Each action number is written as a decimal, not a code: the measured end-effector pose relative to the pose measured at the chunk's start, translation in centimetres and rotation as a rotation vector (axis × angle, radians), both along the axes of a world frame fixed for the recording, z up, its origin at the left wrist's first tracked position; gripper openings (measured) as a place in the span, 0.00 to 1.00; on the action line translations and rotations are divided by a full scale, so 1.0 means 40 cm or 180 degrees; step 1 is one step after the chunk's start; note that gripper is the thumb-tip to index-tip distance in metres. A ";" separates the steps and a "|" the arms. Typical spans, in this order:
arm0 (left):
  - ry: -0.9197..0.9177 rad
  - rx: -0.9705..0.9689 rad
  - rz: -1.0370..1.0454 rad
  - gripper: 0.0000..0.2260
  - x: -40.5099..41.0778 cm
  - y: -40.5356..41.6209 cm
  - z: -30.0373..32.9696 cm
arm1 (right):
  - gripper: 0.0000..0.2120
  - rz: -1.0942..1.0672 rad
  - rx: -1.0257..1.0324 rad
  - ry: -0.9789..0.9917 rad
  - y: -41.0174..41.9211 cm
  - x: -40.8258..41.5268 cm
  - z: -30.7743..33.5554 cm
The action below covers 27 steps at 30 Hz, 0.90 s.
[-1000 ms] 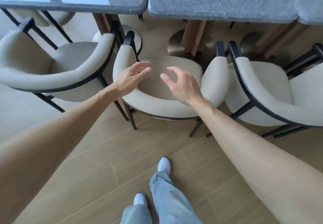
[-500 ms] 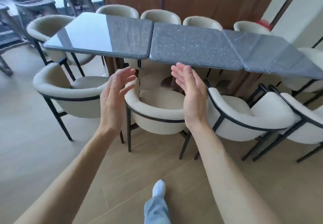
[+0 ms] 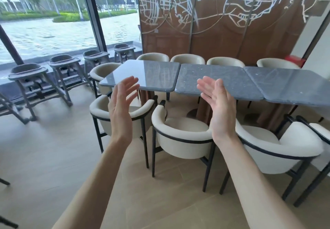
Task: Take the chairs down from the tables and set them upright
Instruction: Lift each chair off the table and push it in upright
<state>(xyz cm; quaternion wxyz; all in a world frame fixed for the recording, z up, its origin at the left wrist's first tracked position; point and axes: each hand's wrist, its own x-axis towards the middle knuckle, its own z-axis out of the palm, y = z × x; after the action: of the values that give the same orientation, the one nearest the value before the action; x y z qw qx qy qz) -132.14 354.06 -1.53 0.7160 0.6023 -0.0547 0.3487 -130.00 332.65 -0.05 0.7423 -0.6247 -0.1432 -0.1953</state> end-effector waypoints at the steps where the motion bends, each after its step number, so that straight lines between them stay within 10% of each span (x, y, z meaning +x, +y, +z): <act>1: -0.0086 -0.0021 0.0021 0.20 -0.020 -0.036 0.020 | 0.22 -0.0026 0.0013 -0.0035 -0.042 -0.021 0.011; 13: -0.0129 0.0205 -0.0924 0.23 -0.120 -0.775 0.037 | 0.23 -0.0681 -0.0067 -0.0108 -0.738 -0.229 0.078; 27: -0.0442 0.0362 -0.2613 0.25 0.211 -1.834 0.035 | 0.20 -0.2251 -0.0404 -0.0132 -1.681 -0.149 0.033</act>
<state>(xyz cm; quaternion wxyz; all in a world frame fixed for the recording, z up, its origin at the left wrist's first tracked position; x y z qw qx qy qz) -123.70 280.68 -0.13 0.7557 0.5442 -0.3575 0.0707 -135.94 265.43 1.27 0.5855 -0.6764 0.0549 -0.4434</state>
